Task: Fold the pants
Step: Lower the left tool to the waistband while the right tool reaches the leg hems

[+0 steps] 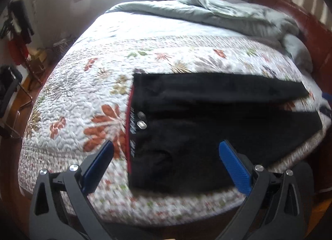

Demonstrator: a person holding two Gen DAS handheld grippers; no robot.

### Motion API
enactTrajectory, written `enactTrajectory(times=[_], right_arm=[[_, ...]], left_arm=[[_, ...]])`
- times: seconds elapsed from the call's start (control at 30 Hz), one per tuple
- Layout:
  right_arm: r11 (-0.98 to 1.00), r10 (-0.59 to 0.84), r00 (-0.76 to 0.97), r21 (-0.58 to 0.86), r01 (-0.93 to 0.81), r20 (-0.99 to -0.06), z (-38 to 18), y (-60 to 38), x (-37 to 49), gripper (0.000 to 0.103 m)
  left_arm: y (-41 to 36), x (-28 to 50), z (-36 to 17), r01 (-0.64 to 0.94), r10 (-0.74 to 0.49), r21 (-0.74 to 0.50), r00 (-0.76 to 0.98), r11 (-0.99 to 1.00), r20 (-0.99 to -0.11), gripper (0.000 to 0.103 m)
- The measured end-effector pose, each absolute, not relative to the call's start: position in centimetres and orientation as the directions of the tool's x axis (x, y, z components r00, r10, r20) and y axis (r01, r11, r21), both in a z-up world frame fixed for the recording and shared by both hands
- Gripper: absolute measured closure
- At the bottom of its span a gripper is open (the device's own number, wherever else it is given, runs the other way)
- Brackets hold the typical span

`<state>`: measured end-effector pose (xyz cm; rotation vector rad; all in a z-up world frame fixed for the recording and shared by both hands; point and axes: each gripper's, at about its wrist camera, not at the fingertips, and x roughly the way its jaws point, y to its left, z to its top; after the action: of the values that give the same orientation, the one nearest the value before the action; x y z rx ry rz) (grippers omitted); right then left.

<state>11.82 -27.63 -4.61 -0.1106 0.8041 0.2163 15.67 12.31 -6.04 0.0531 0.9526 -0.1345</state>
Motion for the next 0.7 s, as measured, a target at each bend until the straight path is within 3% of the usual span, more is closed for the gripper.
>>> enactTrajectory(times=[0.1,0.17,0.27,0.43,0.57,0.6,0.67,0.7], right_arm=[[0.949,0.184,0.614,-0.023,-0.314,-0.767,-5.5,-27.9,16.1,0.005],[0.931,0.214,0.555,-0.005,-0.366,-0.804,-6.4,-28.0,19.4,0.005],[0.904,0.227,0.459,0.010,-0.427,-0.859,-8.0,-27.8,24.4,0.005],[0.871,0.232,0.309,0.056,-0.488,-0.922,-10.8,-28.2,32.1,0.005],[0.837,0.267,0.177,0.137,-0.531,-0.947,-13.1,-28.8,37.4,0.024],[0.830,0.279,0.151,0.159,-0.535,-0.949,-13.5,-29.0,38.3,0.031],[0.817,0.289,0.092,0.195,-0.542,-0.953,-14.6,-29.3,40.2,0.031],[0.812,0.292,0.061,0.214,-0.543,-0.954,-15.3,-29.6,41.2,0.031]], left_arm=[[16.0,21.8,-7.8,0.089,-0.136,-0.105,0.544,0.991,-0.828,0.003],[17.6,26.3,-9.3,0.052,-0.110,-0.097,0.473,0.994,-0.874,0.003],[18.1,31.9,-10.5,0.095,-0.115,-0.080,0.457,0.992,-0.882,0.003],[18.9,40.3,-13.6,0.162,-0.226,-0.173,0.409,0.972,-0.884,0.004],[18.4,44.2,-17.0,0.240,-0.299,-0.230,0.315,0.943,-0.901,0.004],[18.3,44.6,-17.7,0.246,-0.301,-0.231,0.303,0.941,-0.904,0.006],[18.0,45.9,-19.6,0.267,-0.329,-0.263,0.245,0.927,-0.912,0.021],[17.9,46.1,-20.3,0.277,-0.349,-0.286,0.216,0.917,-0.912,0.041]])
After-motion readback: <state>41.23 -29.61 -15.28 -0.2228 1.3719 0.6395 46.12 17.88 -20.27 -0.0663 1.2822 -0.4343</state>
